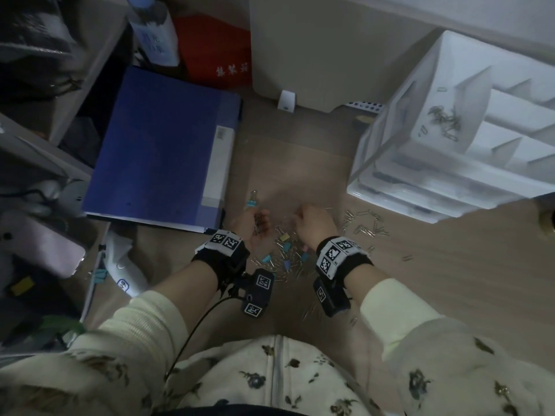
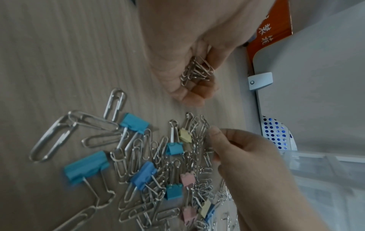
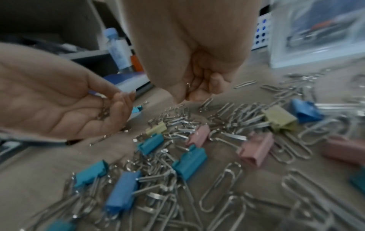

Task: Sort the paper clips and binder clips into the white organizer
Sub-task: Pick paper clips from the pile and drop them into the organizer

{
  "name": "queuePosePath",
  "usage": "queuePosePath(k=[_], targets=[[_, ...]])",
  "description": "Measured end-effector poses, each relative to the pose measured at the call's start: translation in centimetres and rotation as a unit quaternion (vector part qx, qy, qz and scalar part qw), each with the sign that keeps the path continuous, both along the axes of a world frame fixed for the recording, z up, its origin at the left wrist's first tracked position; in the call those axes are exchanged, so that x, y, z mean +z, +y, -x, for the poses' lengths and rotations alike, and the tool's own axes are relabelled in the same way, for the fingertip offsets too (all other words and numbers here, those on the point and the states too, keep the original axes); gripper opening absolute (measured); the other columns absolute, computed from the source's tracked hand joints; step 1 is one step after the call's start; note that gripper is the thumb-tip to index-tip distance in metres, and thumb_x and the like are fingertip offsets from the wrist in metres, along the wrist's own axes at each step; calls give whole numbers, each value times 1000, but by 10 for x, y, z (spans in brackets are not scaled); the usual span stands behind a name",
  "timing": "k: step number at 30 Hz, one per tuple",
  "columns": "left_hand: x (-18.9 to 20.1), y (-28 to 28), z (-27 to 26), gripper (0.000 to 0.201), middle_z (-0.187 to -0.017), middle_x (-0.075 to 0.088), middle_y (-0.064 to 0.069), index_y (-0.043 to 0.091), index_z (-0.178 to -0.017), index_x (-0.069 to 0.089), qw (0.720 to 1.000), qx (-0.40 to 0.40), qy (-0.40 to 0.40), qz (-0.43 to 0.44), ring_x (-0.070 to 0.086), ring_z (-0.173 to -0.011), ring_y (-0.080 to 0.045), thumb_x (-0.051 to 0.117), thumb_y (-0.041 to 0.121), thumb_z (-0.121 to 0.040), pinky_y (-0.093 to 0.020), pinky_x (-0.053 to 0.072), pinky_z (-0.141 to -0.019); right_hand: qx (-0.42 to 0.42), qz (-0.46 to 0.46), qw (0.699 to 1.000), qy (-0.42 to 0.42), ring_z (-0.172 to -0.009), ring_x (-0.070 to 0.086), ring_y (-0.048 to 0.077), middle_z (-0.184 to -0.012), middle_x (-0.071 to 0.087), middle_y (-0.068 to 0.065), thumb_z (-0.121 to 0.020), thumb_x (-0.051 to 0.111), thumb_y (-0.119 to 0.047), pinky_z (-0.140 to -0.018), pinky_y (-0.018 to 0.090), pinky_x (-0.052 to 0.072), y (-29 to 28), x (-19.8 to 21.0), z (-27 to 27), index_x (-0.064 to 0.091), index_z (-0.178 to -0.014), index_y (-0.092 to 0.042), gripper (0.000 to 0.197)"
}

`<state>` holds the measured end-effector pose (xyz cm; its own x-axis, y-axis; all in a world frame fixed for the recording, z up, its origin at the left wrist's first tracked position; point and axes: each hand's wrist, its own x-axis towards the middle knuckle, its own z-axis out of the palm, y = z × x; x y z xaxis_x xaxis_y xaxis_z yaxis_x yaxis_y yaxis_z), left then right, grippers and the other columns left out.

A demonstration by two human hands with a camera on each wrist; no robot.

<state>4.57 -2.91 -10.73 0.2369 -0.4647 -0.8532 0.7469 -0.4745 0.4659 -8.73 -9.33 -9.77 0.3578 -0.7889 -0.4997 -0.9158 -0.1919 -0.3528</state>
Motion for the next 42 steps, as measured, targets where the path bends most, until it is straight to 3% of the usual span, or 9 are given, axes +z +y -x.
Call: queuePosePath(k=[5,10,12,14,18,22,24,33,42], targets=[[7,-4,14,34,-66,58,-5,7,-76,57,998,23,53,37,55,-54,-14,41,23,-100,-23,49,-57,-125,9,984,-123,-81,68,28,-100,67,7,-96,46,-26,-74,36,54,7,18,17,62,-107,-10,26],[13,-11,34,31,-78,60,-11,4,-83,55,995,-35,38,85,57,-71,-19,32,18,-99,-29,49,-69,-115,-13,962,-246,-70,63,10,-92,68,-4,-96,49,-32,-58,15,48,17,30,8,68,-105,-15,28],[13,-13,38,31,-82,65,-11,3,-93,58,992,-68,39,103,62,-76,-20,33,18,-99,-30,51,-66,-80,-10,963,-256,-77,62,9,-95,68,-3,-96,49,-35,-64,18,49,19,32,5,69,-106,-18,28],[11,-14,37,30,-81,64,-10,3,-96,59,990,-78,51,103,61,-71,-19,35,21,-98,-29,50,-60,-76,27,964,-253,-82,62,14,-98,67,0,-96,48,-36,-71,28,50,18,31,7,69,-105,-18,29],[13,-13,32,31,-65,50,-2,9,-77,54,995,-79,47,50,44,-55,-12,37,23,-99,-22,42,-45,-161,95,962,-197,-88,59,14,-110,61,2,-95,48,-32,-76,24,46,4,17,30,61,-115,-18,28],[13,-12,30,32,-65,49,-2,9,-75,53,995,-89,27,34,41,-55,-12,35,21,-99,-21,37,-47,-134,97,983,83,-125,39,34,-137,40,14,-89,53,-45,-99,44,37,-8,3,59,40,-132,-8,59],[11,-12,30,32,-66,50,-3,10,-74,54,995,-89,26,24,41,-55,-12,36,20,-98,-21,37,-45,-142,85,978,126,-130,31,37,-143,32,16,-87,55,-49,-103,46,33,-8,1,67,31,-136,-4,71],[10,-11,30,31,-66,50,-3,8,-75,55,996,-80,29,15,42,-55,-12,38,19,-98,-21,40,-45,-141,76,984,76,-105,54,35,-120,52,18,-97,42,-15,-74,37,42,0,-11,53,50,-114,1,24],[10,-9,33,28,-70,54,-5,5,-78,57,996,-84,15,26,49,-58,-15,39,16,-97,-25,46,-49,-119,64,991,-11,-102,57,33,-116,56,14,-92,47,-8,-82,40,49,1,11,49,54,-116,-5,25]])
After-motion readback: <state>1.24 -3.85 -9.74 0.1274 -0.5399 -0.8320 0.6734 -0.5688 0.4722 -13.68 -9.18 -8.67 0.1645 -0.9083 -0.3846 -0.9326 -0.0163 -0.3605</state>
